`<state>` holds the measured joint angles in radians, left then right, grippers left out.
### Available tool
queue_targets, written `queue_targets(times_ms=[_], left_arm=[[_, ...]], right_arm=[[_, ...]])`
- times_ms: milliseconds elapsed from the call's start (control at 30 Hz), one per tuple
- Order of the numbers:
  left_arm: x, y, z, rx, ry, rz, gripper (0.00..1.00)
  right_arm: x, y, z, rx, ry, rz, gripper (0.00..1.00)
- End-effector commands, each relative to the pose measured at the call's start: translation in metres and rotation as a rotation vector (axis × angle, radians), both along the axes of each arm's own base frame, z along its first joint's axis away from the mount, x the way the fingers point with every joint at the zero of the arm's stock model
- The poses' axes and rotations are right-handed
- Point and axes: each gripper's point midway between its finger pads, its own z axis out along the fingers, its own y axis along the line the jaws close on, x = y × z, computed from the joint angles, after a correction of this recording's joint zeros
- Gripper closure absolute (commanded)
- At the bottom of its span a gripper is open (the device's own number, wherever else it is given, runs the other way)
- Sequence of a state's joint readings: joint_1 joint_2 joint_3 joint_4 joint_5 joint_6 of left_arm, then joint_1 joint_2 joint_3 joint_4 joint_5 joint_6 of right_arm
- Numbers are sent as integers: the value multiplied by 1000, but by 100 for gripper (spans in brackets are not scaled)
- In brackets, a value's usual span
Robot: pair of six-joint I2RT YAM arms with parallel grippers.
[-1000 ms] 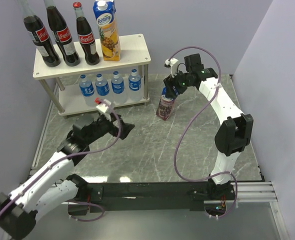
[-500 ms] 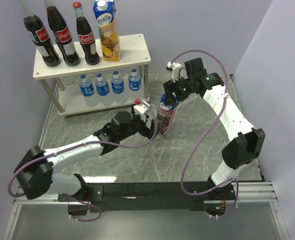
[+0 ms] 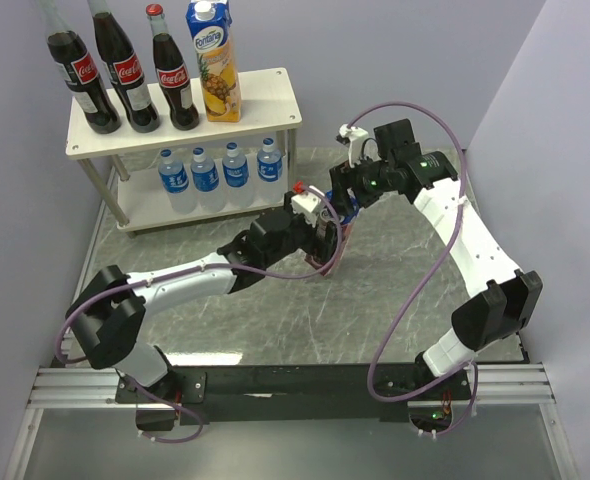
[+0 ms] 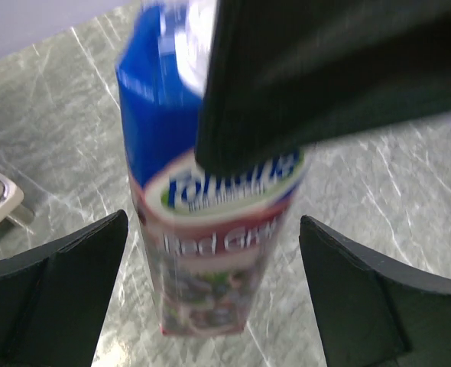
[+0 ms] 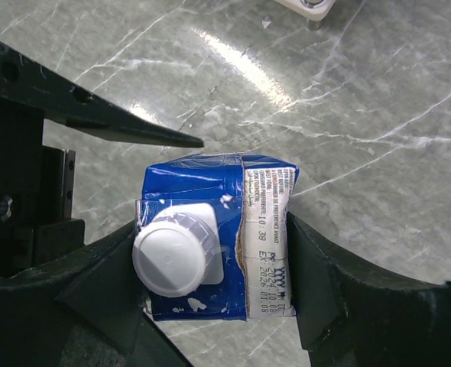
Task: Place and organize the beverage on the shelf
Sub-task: Pick up the drink from the center of the board.
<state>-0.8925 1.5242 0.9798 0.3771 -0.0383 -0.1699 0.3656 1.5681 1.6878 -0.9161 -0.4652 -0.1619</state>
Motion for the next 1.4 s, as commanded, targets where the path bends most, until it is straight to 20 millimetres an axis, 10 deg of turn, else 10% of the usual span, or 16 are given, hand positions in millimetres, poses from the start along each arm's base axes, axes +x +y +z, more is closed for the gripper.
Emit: queue_targets(times_ms=[0,900,1367], left_arm=[[6,-9,18,-28,-29,15,1],[6,-26,-7,42,-31,-57,2],[1,-34,8,31,-15,-97,43]], right_arm=[[-12,22,90,205,-220,71,100],[-32,20,127,269,-259,84,100],[-32,18,124,273,-274,74,100]])
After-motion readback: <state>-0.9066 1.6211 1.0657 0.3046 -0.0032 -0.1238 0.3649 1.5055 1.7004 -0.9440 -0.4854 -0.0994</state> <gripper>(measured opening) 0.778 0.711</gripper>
